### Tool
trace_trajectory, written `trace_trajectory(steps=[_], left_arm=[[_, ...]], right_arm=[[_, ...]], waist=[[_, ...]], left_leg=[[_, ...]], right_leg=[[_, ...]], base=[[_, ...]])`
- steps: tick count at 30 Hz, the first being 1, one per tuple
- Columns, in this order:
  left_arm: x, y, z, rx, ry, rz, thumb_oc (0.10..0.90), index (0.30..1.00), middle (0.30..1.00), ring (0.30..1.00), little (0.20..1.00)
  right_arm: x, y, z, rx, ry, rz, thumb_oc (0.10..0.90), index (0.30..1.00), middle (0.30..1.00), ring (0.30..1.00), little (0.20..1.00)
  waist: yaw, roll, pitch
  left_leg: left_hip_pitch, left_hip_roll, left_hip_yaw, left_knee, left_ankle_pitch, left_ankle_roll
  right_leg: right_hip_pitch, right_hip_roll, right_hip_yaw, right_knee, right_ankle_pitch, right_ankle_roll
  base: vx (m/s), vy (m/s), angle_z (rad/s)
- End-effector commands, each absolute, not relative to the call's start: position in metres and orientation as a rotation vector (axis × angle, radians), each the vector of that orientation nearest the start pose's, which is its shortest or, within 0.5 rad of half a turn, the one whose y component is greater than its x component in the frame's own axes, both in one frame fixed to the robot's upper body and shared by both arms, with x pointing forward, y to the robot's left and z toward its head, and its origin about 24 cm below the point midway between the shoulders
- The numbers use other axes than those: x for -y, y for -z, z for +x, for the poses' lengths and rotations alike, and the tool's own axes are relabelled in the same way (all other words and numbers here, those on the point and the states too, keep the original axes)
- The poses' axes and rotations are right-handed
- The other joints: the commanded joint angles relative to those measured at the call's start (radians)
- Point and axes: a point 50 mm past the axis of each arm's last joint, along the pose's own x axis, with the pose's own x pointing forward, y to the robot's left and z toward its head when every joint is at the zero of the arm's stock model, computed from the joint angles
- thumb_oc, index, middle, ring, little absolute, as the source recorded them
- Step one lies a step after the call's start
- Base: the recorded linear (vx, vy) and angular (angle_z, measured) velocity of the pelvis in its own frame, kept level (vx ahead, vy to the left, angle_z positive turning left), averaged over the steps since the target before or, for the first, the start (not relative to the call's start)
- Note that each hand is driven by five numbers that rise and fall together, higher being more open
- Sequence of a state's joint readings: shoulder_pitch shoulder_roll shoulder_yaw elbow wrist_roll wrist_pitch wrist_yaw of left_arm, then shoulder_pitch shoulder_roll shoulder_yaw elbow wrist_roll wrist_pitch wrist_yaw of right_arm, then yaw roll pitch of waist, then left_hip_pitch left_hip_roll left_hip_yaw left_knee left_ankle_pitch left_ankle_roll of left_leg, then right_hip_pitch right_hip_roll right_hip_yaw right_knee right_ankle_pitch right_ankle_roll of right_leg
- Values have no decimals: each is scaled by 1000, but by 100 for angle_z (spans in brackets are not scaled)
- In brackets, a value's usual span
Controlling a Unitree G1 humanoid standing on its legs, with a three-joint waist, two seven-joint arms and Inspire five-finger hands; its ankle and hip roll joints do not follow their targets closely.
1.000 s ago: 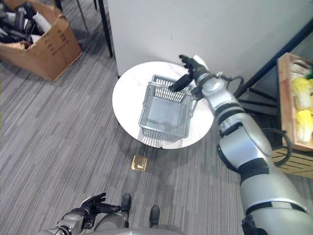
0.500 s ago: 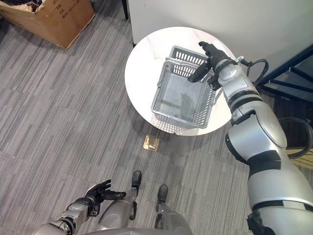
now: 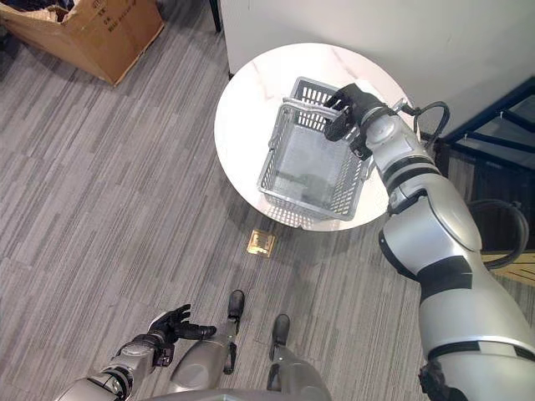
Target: Get the vegetables into the basket
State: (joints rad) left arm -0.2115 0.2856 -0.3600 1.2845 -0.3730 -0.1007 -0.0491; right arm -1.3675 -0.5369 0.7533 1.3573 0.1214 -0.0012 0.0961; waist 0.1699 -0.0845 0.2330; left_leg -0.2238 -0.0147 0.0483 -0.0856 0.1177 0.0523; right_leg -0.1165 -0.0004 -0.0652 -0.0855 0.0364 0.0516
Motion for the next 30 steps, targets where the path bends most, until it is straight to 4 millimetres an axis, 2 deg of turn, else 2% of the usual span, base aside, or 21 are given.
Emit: trace_trajectory(steps=[1,6,9,12,17,21,22,23,24,26,30], left_arm=[[-253,145,133,-1118,-54,234,900,1000,1000,1000,1000],[-254,147,127,-1145,-27,255,900,1000,1000,1000,1000],[-255,152,111,-1215,-3,279,900,1000,1000,1000,1000],[-254,155,104,-1241,7,281,900,1000,1000,1000,1000],[-250,158,93,-1271,1,245,900,1000,1000,1000,1000],[-247,160,90,-1278,1,227,900,1000,1000,1000,1000],[-247,160,89,-1279,2,228,900,1000,1000,1000,1000],[-244,161,88,-1280,-2,211,900,1000,1000,1000,1000],[-243,161,90,-1270,-1,203,900,1000,1000,1000,1000],[-240,162,88,-1278,17,199,900,1000,1000,1000,1000],[-234,164,83,-1291,72,226,900,1000,1000,1000,1000]], right_arm=[[215,-273,426,55,71,-963,400,300,300,300,300],[217,-256,426,29,16,-998,400,300,300,300,300],[218,-230,422,-4,-57,-1021,400,300,300,300,300],[216,-222,420,-5,-109,-1054,400,300,300,300,300],[209,-197,408,9,-231,-1074,400,300,300,300,300],[205,-194,392,81,-315,-1066,400,300,300,300,300],[206,-194,391,80,-315,-1065,400,300,300,300,300],[214,-178,377,86,-332,-929,400,300,300,300,300],[218,-174,366,100,-361,-893,400,300,300,300,300],[227,-174,352,124,-366,-879,400,300,300,300,300],[260,-170,318,119,-323,-860,400,300,300,300,300]], waist=[[6,-48,-20],[1,-58,-47],[-20,-61,-86],[-37,-55,-109],[-87,-34,-154],[-133,-11,-179],[-132,-11,-179],[-154,1,-191],[-171,8,-197],[-191,19,-198],[-224,41,-206]], left_leg=[[43,-28,-24,-2,-89,-33],[96,-28,-12,1,-107,-30],[155,-26,0,11,-132,-26],[190,-24,13,12,-142,-26],[268,-15,68,14,-166,-22],[304,-11,99,20,-180,-22],[305,-11,99,20,-180,-22],[315,-10,109,16,-180,-24],[319,-9,118,11,-176,-25],[331,-8,121,9,-180,-25],[339,-8,136,7,-183,-23]], right_leg=[[-18,-49,28,-2,33,42],[31,-51,28,-2,22,40],[88,-54,36,-2,12,38],[116,-54,43,-2,9,37],[157,-49,90,8,2,36],[174,-44,118,19,-5,38],[174,-44,118,20,-5,37],[177,-43,122,28,-12,38],[174,-41,128,31,-10,37],[181,-40,128,32,-15,38],[180,-39,141,28,-12,40]], base=[[0,0,0],[-2,-3,-1],[6,-2,-11],[1,2,-11],[-34,-8,-37],[-37,-20,-34],[-22,-33,-17],[-34,-45,-12],[-24,-43,-7],[-15,-26,-9],[-19,-34,-10]])
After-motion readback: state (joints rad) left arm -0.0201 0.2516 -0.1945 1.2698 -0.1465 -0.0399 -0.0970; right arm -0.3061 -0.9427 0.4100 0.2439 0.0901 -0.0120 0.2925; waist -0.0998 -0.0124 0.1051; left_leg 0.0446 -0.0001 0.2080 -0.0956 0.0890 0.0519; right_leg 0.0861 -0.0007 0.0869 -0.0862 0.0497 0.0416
